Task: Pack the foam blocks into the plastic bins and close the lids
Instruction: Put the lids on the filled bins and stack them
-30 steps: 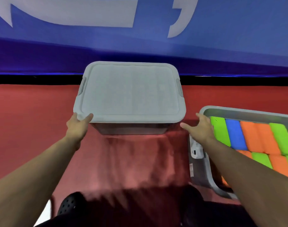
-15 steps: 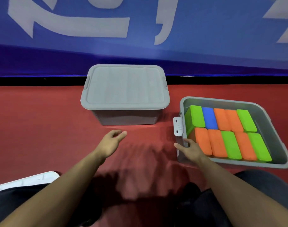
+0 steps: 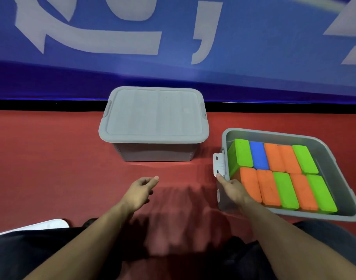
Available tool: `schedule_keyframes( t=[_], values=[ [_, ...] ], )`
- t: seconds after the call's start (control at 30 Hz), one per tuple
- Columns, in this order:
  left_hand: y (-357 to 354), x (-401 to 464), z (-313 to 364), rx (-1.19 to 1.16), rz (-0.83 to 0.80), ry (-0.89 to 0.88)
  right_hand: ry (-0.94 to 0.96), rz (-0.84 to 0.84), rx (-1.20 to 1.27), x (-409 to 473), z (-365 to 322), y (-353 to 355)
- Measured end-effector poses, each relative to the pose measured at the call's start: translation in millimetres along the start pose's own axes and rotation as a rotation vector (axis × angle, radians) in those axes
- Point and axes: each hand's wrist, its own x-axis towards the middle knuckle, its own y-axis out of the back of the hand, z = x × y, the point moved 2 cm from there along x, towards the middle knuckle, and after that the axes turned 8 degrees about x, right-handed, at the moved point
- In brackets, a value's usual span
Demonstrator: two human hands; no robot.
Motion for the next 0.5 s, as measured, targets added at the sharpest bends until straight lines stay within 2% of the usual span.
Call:
schedule_keyframes(
  t=[0.2,0.3,0.5],
  values=[
    [-17.7,4.6,-9.1,0.006,-0.033,0.059,-0.101,-0.086,0.014,-10.7,13.3,8.0],
    [-29.6,5.9,-10.5,0.027,-0.081,0.064,-0.165,-0.186,0.037,-26.0,14.2,-8.8],
    [-43.6,5.3,-16.1,0.035,-0.141,0.109,-0.319,-0.594,-0.006,-40.1,20.5,-38.1]
  ],
)
